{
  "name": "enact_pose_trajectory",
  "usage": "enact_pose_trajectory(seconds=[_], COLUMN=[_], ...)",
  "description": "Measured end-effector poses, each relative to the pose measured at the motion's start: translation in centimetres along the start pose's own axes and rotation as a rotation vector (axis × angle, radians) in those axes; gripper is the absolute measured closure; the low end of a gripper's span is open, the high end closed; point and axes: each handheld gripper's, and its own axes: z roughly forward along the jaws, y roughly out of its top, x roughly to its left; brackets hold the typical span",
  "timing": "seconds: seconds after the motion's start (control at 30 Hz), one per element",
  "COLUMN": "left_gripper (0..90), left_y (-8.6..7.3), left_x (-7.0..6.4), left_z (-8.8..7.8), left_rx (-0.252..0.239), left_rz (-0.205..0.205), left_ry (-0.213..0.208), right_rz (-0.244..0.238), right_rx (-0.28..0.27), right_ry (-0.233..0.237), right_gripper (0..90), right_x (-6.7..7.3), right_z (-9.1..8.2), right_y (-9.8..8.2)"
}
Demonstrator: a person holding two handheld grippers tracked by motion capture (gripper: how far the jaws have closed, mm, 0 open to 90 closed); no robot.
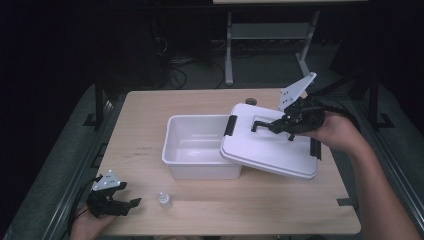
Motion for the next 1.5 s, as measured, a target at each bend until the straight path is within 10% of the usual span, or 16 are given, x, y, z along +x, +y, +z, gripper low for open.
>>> enact_pose_trajectory(seconds=[1.5], left_gripper=[18.2], left_y=[0.0], left_x=[-0.2], left_z=[0.2], left_rx=[0.015], left_rz=[0.002], left_ry=[0.004], right_rz=[0.108], right_rx=[-0.022], right_ry=[-0.026], right_gripper=[83.8], right_x=[1.1], right_z=[-1.7], right_y=[-8.3])
